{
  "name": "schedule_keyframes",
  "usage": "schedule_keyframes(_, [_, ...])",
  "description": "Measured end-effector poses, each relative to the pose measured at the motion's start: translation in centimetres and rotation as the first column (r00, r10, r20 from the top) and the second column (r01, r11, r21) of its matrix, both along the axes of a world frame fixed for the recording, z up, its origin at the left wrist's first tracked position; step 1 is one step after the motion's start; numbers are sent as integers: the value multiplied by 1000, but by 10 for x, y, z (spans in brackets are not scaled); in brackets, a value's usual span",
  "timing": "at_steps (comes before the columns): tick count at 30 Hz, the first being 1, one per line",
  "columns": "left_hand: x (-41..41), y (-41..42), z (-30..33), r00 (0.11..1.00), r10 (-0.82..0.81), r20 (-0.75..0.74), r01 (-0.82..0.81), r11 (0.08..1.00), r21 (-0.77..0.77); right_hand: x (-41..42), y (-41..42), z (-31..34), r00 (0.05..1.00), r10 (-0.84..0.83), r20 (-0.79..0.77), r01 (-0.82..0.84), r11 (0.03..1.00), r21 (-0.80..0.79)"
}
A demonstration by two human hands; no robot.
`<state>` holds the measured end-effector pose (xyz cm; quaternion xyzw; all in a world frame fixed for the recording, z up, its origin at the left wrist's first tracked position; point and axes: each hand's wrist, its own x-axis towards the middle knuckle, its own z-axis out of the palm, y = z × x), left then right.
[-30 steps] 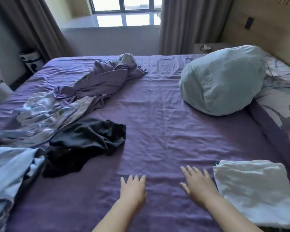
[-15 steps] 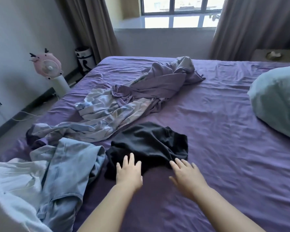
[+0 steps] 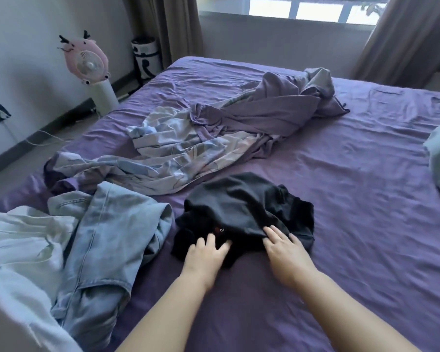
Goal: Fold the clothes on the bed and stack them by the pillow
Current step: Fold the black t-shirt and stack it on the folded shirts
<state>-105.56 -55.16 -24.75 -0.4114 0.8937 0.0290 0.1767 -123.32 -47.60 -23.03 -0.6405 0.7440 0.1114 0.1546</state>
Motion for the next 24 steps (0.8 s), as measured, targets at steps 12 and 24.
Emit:
schedule_keyframes(12, [-6,13,90,822,-22,-569,-9,999,-52,-26,63,83,996,-30,85,40,993,-112])
schedule_keyframes(24, [-63,77,291,529,29,-848,199,967,158,-17,134,248,984,-2,176,107,801,-590])
